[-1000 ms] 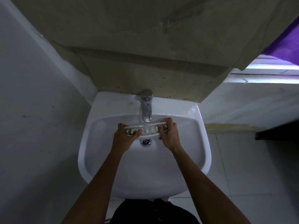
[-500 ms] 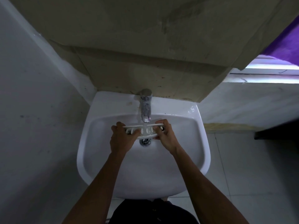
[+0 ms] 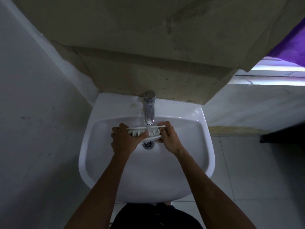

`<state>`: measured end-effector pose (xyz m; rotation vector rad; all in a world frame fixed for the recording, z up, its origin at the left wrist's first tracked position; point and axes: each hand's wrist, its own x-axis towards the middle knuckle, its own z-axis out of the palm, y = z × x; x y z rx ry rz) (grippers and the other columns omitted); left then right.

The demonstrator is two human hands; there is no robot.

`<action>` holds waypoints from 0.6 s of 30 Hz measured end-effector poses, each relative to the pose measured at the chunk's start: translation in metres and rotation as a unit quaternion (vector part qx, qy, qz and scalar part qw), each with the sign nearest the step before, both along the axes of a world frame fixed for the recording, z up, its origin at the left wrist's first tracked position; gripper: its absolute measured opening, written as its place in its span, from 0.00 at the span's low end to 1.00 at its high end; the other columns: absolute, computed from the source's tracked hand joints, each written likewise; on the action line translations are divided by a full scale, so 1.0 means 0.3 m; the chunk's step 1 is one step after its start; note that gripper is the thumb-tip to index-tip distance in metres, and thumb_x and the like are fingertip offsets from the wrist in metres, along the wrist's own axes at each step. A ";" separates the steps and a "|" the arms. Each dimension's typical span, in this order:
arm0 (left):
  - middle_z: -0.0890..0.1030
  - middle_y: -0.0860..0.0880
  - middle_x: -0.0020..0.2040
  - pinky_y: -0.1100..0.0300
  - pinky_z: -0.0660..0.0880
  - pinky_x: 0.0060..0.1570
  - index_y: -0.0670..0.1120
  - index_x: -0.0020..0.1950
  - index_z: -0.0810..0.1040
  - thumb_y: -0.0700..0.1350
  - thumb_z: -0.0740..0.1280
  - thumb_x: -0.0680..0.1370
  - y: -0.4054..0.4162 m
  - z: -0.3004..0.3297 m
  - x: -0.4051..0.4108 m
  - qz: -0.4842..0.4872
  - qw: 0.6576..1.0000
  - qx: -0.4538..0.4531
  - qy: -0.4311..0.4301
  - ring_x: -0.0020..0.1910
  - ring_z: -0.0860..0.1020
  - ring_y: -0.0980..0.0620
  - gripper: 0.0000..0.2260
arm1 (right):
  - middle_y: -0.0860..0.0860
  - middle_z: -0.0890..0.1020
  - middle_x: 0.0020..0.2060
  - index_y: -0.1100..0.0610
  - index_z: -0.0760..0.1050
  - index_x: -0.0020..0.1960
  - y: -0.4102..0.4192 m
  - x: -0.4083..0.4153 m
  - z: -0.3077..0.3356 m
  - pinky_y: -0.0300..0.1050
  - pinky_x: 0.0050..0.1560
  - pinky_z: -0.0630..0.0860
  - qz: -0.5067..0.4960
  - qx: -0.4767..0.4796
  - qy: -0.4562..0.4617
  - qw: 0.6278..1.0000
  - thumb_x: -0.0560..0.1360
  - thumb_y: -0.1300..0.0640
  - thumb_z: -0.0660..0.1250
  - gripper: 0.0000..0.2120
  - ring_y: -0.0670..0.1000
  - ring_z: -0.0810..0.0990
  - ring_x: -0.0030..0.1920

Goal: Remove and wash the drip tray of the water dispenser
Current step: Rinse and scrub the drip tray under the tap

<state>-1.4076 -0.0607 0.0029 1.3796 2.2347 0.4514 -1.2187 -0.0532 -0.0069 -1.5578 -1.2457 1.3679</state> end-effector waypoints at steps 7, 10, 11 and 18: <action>0.68 0.44 0.55 0.50 0.74 0.38 0.49 0.52 0.67 0.75 0.66 0.55 0.004 -0.009 0.009 -0.010 0.997 0.045 0.054 0.53 0.72 0.38 0.38 | 0.64 0.73 0.56 0.60 0.69 0.59 -0.014 -0.006 0.005 0.54 0.42 0.84 0.046 0.016 -0.044 0.998 0.84 0.63 0.52 0.09 0.64 0.82 0.47; 0.69 0.43 0.54 0.51 0.75 0.36 0.48 0.52 0.68 0.77 0.63 0.55 0.009 -0.010 0.007 -0.018 0.994 0.067 0.084 0.49 0.74 0.38 0.39 | 0.63 0.74 0.54 0.58 0.70 0.59 -0.016 0.001 0.005 0.48 0.36 0.84 0.061 0.029 -0.076 0.995 0.83 0.63 0.53 0.09 0.60 0.82 0.42; 0.70 0.42 0.53 0.52 0.75 0.35 0.47 0.51 0.69 0.78 0.62 0.55 0.011 -0.010 0.005 -0.024 0.992 0.076 0.093 0.47 0.75 0.38 0.40 | 0.62 0.75 0.52 0.58 0.70 0.58 -0.015 0.003 0.007 0.48 0.35 0.83 0.056 0.036 -0.078 0.995 0.83 0.62 0.53 0.08 0.57 0.81 0.39; 0.71 0.38 0.57 0.41 0.76 0.45 0.43 0.58 0.67 0.84 0.53 0.49 0.048 -0.008 0.004 -0.023 0.994 0.034 0.100 0.53 0.74 0.34 0.54 | 0.59 0.78 0.48 0.53 0.72 0.56 -0.028 -0.021 0.027 0.44 0.29 0.80 -0.004 0.057 -0.052 0.997 0.84 0.59 0.57 0.06 0.54 0.80 0.34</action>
